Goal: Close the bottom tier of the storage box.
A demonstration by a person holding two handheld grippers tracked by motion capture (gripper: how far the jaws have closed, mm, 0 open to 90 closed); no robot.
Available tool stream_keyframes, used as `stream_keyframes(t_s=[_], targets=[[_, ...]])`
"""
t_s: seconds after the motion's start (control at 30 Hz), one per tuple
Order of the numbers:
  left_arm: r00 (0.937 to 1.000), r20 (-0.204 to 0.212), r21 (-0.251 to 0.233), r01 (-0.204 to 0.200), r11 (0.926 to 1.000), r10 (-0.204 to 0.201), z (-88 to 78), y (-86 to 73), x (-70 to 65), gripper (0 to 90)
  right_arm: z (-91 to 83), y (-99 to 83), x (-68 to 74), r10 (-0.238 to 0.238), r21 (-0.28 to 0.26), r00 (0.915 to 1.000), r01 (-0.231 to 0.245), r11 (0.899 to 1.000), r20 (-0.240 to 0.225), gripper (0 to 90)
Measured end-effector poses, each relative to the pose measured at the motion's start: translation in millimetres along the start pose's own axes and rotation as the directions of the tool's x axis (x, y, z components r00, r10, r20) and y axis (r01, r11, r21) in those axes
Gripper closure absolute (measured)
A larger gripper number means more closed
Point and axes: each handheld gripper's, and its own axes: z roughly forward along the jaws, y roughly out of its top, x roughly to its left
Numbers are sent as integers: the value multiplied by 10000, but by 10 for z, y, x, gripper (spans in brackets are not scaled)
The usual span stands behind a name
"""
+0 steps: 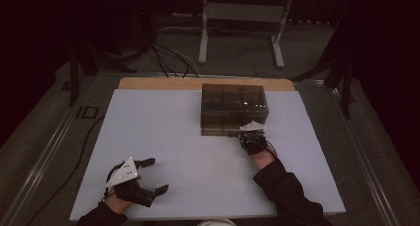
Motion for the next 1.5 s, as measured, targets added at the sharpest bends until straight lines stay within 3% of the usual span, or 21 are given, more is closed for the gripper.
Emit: stream_keyframes(t_s=[1.5], targets=[[10000, 32, -34, 13, 10000, -13, -9, 2, 1, 7, 111, 104, -35, 60, 77, 9999, -61, 10000, 140, 898]])
